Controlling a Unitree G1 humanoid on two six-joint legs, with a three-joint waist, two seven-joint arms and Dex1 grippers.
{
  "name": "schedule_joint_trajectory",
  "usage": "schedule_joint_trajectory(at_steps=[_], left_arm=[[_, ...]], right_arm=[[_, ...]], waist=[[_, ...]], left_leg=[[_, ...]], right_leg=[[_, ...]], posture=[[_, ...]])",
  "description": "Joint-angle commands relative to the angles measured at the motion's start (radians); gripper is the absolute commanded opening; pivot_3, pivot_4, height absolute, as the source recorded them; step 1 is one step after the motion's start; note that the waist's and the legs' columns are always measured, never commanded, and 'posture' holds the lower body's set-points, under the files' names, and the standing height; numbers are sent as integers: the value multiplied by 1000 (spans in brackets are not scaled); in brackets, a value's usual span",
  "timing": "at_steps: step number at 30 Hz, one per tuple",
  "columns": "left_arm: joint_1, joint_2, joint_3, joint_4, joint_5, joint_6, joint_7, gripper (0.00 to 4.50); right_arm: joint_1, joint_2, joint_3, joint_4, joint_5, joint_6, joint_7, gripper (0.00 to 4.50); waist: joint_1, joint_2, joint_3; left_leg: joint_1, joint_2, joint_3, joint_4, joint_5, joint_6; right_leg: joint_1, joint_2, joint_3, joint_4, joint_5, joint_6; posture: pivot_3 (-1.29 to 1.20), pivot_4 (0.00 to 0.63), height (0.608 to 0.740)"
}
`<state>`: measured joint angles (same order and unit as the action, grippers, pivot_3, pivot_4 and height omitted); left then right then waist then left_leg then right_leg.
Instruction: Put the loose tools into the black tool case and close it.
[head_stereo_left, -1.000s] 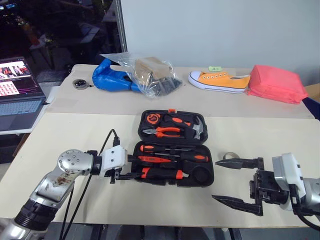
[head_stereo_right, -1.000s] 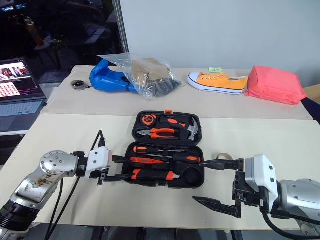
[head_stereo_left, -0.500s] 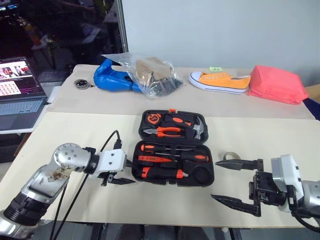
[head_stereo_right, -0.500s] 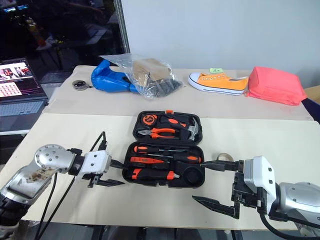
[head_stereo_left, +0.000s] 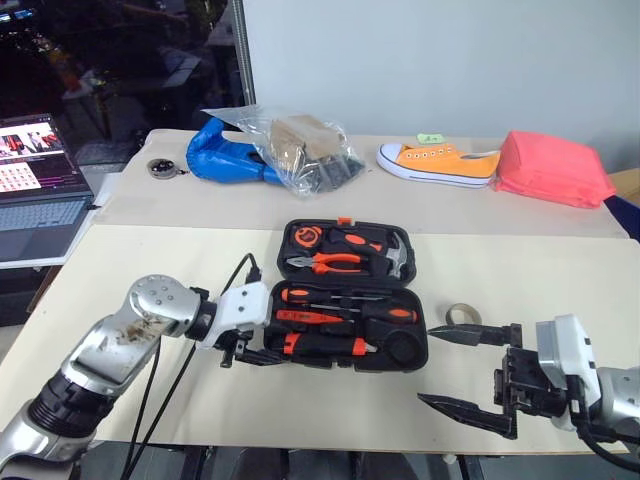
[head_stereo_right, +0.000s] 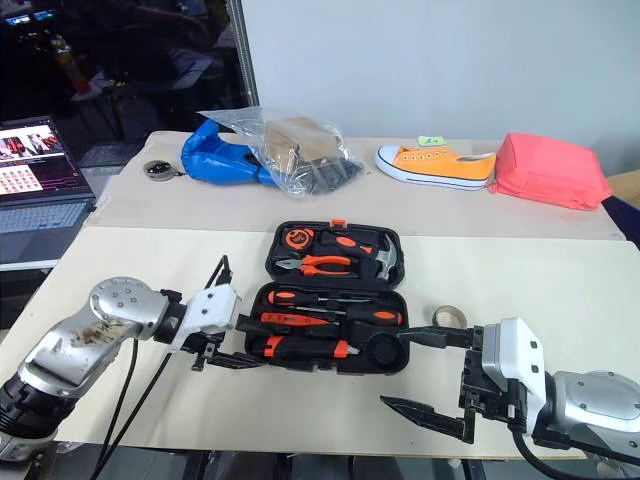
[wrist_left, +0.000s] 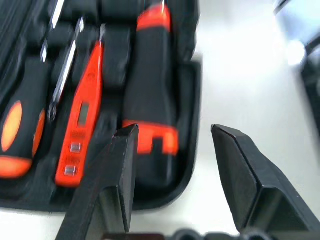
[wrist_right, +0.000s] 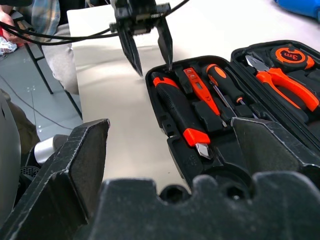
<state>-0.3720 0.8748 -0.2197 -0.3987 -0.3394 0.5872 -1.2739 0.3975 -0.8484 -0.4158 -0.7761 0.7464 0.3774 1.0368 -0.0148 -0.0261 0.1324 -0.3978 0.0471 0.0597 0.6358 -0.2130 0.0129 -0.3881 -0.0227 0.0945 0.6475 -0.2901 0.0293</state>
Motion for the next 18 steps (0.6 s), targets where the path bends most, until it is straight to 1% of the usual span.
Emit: schedule_joint_trajectory(at_steps=[1,5,11,13,15,18], left_arm=[[-19,8,1,5,19,-15,21,2475],[-4,27,-47,38,114,-133,22,2475],[16,31,-94,54,186,-189,29,2475],[16,26,-100,53,201,-193,36,2475],[9,19,-111,61,235,-222,51,2475],[-8,-13,-96,71,234,-209,86,2475]], right_arm=[[-18,5,-9,-21,-5,-26,-4,4500],[-25,6,-6,-18,-7,-26,-3,4500],[-22,9,-12,-22,-9,-23,-2,4500],[-22,9,-13,-21,-10,-23,-2,4500],[-24,9,-13,-20,-11,-22,-2,4500],[-24,9,-13,-19,-11,-23,-3,4500]], waist=[[-1,0,0],[0,0,0],[2,0,0],[2,0,0],[1,0,0],[2,1,-1]], left_leg=[[0,0,0,0,0,0],[0,0,0,0,0,0],[-1,0,0,0,0,0],[0,0,0,0,0,0],[0,0,0,0,0,0],[0,0,0,0,0,0]], right_leg=[[0,0,0,0,0,0],[0,1,0,0,0,0],[0,0,0,0,1,-2],[0,0,0,0,4,-6],[0,0,0,0,4,-6],[0,1,0,0,3,-6]], posture=[[0,150,740],[0,150,740],[0,150,740],[0,150,740],[0,150,740],[0,150,740]])
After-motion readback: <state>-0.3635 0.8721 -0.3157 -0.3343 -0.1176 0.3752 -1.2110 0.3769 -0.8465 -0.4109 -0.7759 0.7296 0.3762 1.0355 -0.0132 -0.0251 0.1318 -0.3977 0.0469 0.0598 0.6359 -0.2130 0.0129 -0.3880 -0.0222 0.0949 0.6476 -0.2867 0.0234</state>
